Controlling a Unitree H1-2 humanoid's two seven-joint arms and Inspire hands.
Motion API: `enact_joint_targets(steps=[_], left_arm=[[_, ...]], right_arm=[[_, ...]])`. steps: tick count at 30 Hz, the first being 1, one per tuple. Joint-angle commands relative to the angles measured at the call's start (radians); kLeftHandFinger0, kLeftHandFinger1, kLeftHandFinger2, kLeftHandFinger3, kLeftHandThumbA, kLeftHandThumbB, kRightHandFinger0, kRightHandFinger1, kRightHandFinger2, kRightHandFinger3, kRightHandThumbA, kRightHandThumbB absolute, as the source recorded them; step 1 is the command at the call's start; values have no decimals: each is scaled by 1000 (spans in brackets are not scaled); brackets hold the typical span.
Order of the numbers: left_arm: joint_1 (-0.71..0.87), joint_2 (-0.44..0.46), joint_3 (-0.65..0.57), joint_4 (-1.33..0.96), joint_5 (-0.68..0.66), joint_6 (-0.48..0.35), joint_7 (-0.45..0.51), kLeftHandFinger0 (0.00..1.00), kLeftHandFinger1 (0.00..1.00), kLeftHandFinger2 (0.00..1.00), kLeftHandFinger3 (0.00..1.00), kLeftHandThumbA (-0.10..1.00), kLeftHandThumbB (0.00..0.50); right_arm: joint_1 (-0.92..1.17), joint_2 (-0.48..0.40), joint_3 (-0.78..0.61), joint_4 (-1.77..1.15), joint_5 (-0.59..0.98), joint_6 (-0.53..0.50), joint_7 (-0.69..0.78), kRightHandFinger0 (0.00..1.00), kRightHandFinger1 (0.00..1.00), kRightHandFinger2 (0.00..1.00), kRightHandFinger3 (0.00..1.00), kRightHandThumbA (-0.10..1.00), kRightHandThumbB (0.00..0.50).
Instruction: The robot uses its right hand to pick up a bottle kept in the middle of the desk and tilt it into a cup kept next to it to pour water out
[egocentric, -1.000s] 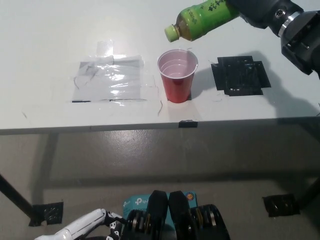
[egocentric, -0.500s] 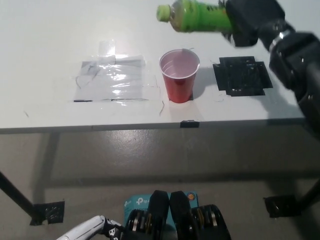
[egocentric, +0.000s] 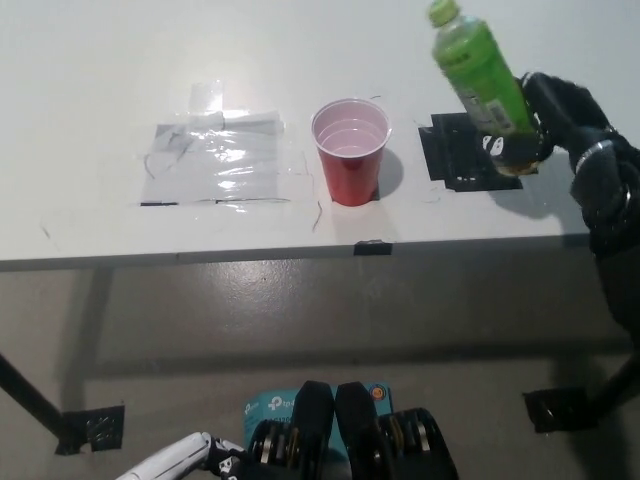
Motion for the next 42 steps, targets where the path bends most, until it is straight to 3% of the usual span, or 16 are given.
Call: enact_joint_targets(steps=[1,7,12,16,19,20,22,24,26,32,36,37,39,40,41,42], left_arm=[[15,10,22,-26,-3,0,15,859,779,809,1000,1000,429],[19,7,19,-26,1,-8,15,831,761,796,1000,1000,436],[20,1,19,-28,0,0,15,839,767,800,1000,1000,424],[21,0,20,-32,-1,-3,16,843,767,805,1000,1000,408],[26,4,20,-31,-4,-3,12,858,780,817,1000,1000,402],[26,2,21,-30,-6,-2,13,854,777,814,1000,1000,402],[28,0,19,-28,-2,-9,16,845,763,801,1000,1000,418],[30,0,19,-30,0,-8,17,853,762,796,1000,1000,418],[32,0,20,-27,-3,-27,20,824,744,791,1000,1000,394],[39,1,19,-30,3,-22,20,839,748,791,1000,1000,408],[37,3,20,-26,-3,-19,13,856,763,805,1000,1000,410],[37,2,19,-27,-2,-19,14,842,757,803,1000,1000,404],[37,1,17,-28,3,-20,16,834,752,798,1000,1000,413],[37,2,15,-29,5,-17,15,832,753,799,1000,1000,410],[37,2,15,-29,4,-19,14,832,751,798,1000,1000,402],[37,1,16,-26,5,-29,18,826,735,784,1000,1000,402]], right_arm=[[-40,85,-229,-23,399,82,-7,0,0,0,279,-100,1],[-11,151,-267,79,454,-168,-117,0,0,20,243,-100,18],[4,186,-242,107,429,-289,-187,0,0,0,278,-100,0],[26,195,-196,149,362,-442,-322,0,0,0,326,-100,0],[39,185,-135,213,250,-578,-505,0,0,5,321,-100,0],[41,184,-128,224,241,-593,-529,0,0,0,323,-100,0],[55,169,-76,227,144,-598,-661,63,111,34,328,-100,0],[49,154,-45,251,100,-624,-739,35,111,16,299,-100,0],[48,123,9,257,31,-631,-810,73,208,33,321,-100,0],[32,70,111,298,-35,-634,-949,3,236,1,344,-100,0],[35,64,114,311,-38,-634,-973,56,427,50,415,-94,0],[41,67,115,316,-38,-634,-987,123,490,174,570,-43,0],[47,67,130,330,-49,-626,-1015,137,506,243,707,-89,0],[48,69,141,346,-53,-630,-1038,241,609,396,847,-94,6],[49,69,153,357,-60,-628,-1055,386,680,544,1000,-8,0],[50,76,179,390,-77,-578,-1074,754,981,1000,1000,411,11]])
